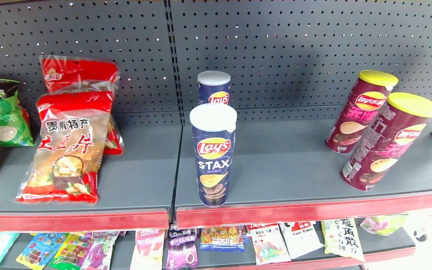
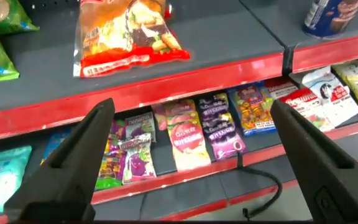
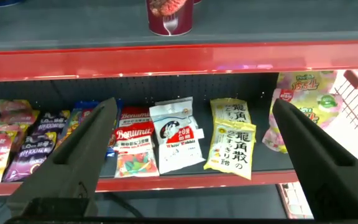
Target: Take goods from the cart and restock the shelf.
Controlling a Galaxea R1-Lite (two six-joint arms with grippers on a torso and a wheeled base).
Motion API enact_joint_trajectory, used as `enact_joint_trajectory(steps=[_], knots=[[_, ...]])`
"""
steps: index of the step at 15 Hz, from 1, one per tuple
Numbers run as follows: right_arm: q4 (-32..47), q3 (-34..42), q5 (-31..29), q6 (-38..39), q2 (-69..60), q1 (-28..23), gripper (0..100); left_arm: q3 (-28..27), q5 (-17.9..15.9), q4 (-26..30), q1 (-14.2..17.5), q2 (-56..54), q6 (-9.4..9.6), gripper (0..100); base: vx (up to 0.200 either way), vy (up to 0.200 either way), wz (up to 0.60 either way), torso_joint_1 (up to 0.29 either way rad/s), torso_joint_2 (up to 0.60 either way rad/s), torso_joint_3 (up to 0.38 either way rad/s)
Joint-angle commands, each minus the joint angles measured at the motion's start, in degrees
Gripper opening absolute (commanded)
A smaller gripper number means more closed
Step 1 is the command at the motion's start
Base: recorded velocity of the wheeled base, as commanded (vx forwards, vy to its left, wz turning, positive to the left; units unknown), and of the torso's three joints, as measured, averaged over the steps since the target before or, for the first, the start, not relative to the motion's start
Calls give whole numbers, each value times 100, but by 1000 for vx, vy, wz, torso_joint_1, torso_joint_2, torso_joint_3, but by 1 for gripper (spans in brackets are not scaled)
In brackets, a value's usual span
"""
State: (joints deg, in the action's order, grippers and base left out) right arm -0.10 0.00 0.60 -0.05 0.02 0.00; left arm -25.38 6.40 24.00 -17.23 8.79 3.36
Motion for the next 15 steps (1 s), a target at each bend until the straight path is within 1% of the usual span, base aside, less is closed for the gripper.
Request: enact_joint_trajectory(steps=[1, 6, 9, 10, 13, 15], knots=[[1, 0, 2, -4, 6, 0, 100, 7, 2, -10, -44, 9, 6, 100, 0, 0, 0, 0, 0, 0], [1, 0, 2, -4, 6, 0, 100, 33, 2, -10, -53, 18, 6, 100, 0, 0, 0, 0, 0, 0], [1, 0, 2, -4, 6, 0, 100, 77, 2, -10, -53, 18, 6, 100, -200, 0, 0, 7, 7, -1], [1, 0, 2, -4, 6, 0, 100, 77, 2, -18, -53, 9, 15, 100, 0, 0, 0, 0, 0, 0], [1, 0, 2, -4, 6, 0, 100, 77, 2, -115, -62, 26, 165, 100, 0, 0, 0, 0, 0, 0], [1, 0, 2, -4, 6, 0, 100, 77, -7, -124, -62, 44, 165, 100, 0, 0, 0, 0, 0, 0]])
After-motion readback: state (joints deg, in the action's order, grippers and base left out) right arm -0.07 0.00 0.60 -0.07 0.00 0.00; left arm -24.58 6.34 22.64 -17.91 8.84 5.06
